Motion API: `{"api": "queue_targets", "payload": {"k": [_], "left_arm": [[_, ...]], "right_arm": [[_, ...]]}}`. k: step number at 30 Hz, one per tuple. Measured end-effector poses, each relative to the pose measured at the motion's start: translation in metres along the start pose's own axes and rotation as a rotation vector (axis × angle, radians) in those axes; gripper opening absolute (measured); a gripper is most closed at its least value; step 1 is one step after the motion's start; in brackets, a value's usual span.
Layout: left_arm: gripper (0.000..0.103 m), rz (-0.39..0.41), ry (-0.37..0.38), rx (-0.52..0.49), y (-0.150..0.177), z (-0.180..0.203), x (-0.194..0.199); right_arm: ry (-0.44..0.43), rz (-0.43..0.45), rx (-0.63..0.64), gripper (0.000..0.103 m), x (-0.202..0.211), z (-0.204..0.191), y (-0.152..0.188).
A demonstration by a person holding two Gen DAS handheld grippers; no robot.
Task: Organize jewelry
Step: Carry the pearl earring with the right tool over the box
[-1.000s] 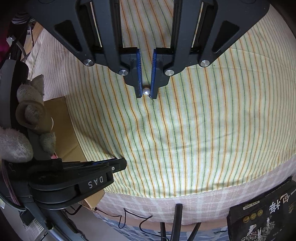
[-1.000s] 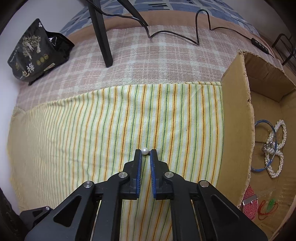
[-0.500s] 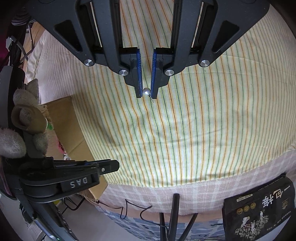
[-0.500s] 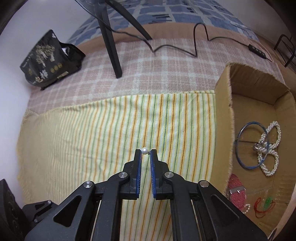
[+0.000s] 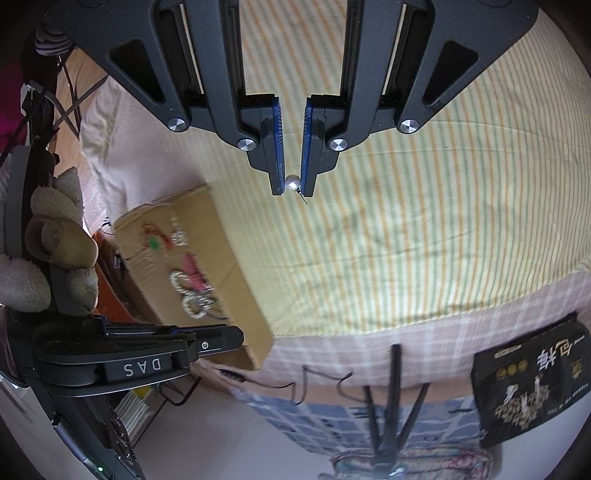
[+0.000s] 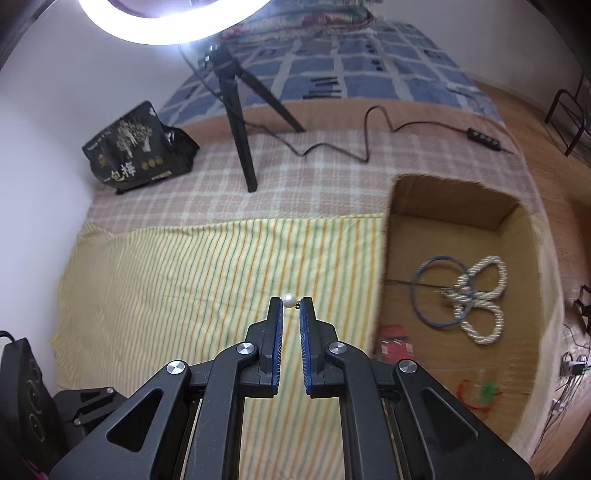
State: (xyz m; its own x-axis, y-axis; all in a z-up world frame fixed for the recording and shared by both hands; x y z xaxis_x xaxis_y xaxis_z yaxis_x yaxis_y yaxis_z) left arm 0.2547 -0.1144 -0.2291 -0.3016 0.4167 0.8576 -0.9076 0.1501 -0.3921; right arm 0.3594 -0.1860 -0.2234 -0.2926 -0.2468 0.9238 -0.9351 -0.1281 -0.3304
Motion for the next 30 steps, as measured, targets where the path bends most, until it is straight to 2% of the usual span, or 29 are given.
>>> {"api": "queue_targets", "payload": {"k": [10, 18, 30], "left_arm": [[0.007, 0.031, 0.062, -0.068, -0.005, 0.064, 0.001], [0.007, 0.053, 0.102, -0.095, -0.021, 0.104, -0.003], [0.007, 0.073, 0.076, -0.185, -0.039, 0.145, -0.022]], "right_arm": [[0.038, 0.048, -0.002, 0.007, 0.039, 0.038, 0.002], [0.052, 0.067, -0.025, 0.007, 0.048, 0.071, -0.003], [0.064, 0.052, -0.066, 0.007, 0.033, 0.112, -0.019]]}}
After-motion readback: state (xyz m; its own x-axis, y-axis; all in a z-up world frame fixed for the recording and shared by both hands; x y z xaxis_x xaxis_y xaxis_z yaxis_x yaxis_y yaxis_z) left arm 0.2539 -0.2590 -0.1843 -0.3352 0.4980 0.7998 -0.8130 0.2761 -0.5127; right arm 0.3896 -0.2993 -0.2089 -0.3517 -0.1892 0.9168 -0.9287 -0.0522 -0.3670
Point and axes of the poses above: each gripper's, at about its wrist camera, not at the fingertips, and x roughly against the way its jaws point, z to its right, y to its underside, the point moved 9 cm from there along -x, roughly the way its jaws point, and after that the axes turned 6 degrees about -z, right-handed, at the moved point
